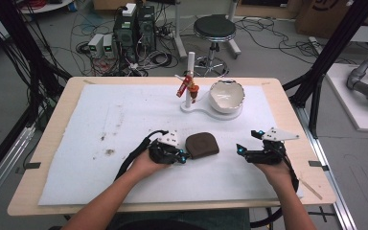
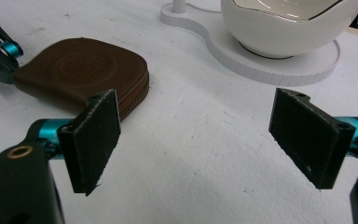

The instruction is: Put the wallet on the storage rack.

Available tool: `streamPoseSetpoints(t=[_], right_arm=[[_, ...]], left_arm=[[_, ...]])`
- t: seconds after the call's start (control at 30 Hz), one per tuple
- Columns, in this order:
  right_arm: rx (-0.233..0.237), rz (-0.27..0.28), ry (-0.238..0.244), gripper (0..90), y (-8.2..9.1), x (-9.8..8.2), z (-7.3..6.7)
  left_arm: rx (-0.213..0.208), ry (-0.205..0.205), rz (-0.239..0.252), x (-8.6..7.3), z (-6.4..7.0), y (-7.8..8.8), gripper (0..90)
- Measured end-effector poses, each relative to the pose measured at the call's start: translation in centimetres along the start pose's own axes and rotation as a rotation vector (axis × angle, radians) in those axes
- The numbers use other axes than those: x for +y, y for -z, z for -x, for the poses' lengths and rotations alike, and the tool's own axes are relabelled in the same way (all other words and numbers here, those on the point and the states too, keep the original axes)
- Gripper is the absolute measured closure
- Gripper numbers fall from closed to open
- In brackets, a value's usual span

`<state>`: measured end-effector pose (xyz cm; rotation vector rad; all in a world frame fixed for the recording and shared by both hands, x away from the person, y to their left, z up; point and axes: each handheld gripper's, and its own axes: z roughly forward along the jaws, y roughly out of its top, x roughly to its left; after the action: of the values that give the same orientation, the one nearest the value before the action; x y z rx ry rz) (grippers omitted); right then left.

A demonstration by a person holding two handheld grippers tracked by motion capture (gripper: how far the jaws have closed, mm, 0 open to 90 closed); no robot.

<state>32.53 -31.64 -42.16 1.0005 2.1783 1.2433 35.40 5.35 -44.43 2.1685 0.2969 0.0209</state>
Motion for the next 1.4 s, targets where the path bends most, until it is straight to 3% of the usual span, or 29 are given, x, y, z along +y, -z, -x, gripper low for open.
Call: streamPoseSetpoints(t=[0.33,0.67,1.0,1.4], right_arm=[[0.001,0.003,-0.001,16.6,0.0,0.0,0.0],[0.009,0.012,-0.023,16.6,0.0,0.0,0.2],[0.014,0.013,-0.022,16.6,-0.1,0.1,0.1],[0.019,0.018,-0.022,16.6,-0.1,0.1,0.2]], left_arm=[[-0.100,0.083,0.196,1.7,0.2,2.1,88.3],[-0.102,0.082,0.252,3.5,-0.4,3.6,88.3],[-0.124,0.088,0.301,6.4,-1.5,3.0,88.3],[-0.079,0.093,0.336,10.1,-3.7,2.5,88.3]])
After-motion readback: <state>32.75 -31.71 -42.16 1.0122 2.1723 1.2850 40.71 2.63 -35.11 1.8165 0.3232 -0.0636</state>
